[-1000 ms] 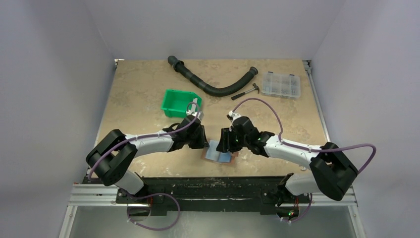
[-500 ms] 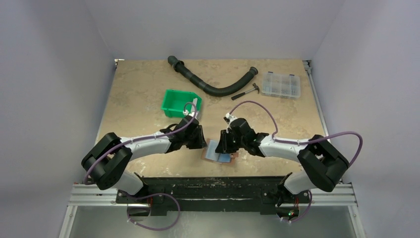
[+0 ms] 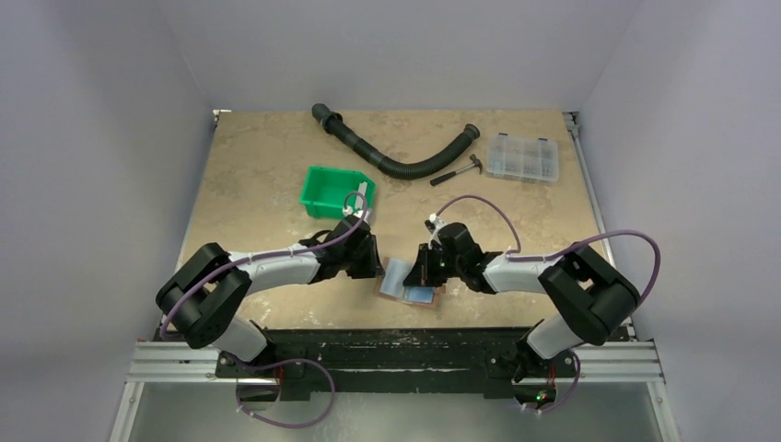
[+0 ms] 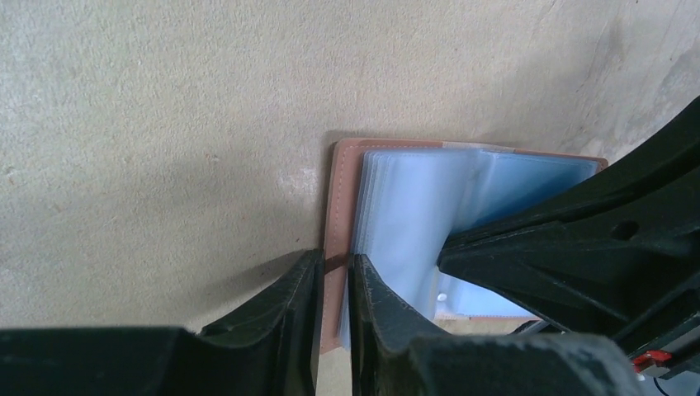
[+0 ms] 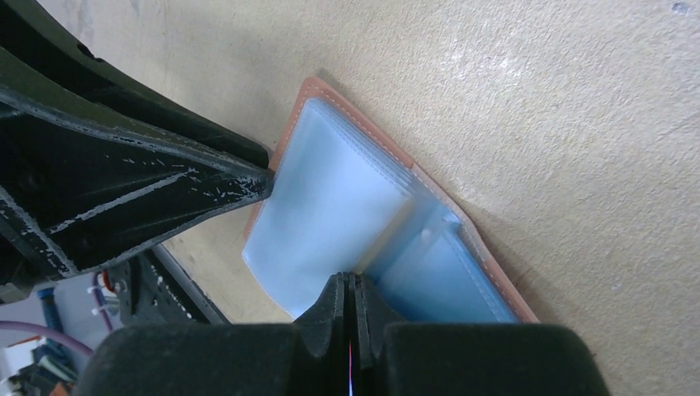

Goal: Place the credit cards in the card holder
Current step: Open the card holder at the center of the board.

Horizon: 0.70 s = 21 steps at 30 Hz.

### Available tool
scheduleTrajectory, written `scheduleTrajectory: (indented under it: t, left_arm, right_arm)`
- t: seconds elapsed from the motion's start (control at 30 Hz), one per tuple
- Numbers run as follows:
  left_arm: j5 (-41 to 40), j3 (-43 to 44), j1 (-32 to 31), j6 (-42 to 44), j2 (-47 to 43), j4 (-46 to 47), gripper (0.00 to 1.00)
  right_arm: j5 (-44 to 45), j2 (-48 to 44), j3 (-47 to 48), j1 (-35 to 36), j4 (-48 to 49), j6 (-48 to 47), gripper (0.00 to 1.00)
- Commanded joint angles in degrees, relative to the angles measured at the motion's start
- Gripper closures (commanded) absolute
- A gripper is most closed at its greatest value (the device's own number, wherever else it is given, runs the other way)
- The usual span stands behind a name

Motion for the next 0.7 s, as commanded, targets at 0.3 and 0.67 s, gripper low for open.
scheduleTrajectory:
  t: [0.3, 0.67]
  left_arm:
    - [12.43, 0.63, -3.61, -6.11, 4.88, 15.68, 0.87]
    - [13.52, 1.36, -5.73, -8.54, 5.45, 18.7, 0.91]
  right_arm:
    - [-0.43, 3.28, -1.98, -0.94, 3.77, 1.4, 0.95]
    - [-4.89, -4.79, -4.87, -4.1, 5.39, 9.81, 0.55]
